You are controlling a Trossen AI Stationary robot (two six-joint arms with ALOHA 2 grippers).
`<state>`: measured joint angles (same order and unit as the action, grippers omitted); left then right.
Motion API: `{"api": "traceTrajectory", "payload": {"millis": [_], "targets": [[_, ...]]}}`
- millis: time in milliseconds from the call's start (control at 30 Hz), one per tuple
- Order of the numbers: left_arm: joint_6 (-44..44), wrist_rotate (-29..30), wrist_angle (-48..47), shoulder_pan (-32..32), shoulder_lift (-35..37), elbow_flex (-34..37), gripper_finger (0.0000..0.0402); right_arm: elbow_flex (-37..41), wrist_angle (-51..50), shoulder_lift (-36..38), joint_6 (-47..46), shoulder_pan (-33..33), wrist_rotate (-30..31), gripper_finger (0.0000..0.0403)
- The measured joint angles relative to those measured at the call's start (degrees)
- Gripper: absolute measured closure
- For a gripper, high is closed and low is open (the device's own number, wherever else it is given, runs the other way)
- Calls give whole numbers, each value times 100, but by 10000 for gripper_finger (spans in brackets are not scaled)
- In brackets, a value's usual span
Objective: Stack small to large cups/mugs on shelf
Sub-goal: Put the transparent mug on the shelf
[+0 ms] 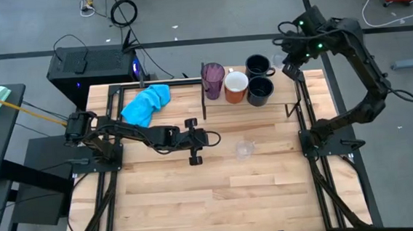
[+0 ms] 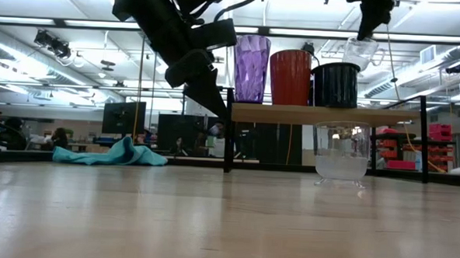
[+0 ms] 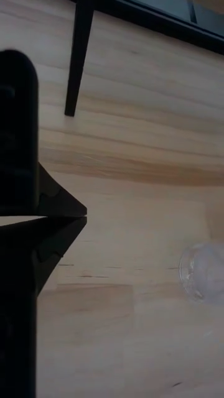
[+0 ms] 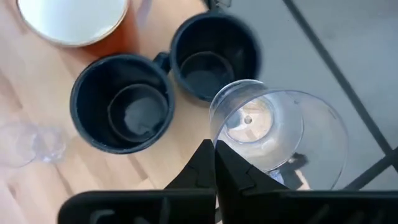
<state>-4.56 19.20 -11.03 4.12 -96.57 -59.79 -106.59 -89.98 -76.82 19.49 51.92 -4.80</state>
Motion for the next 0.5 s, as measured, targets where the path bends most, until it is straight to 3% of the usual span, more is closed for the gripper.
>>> {"api": "traceTrajectory", "payload": {"millis": [500], "targets": [[49, 1, 0, 37, 0, 0, 379, 585, -3, 294, 17, -109, 326, 402]]}}
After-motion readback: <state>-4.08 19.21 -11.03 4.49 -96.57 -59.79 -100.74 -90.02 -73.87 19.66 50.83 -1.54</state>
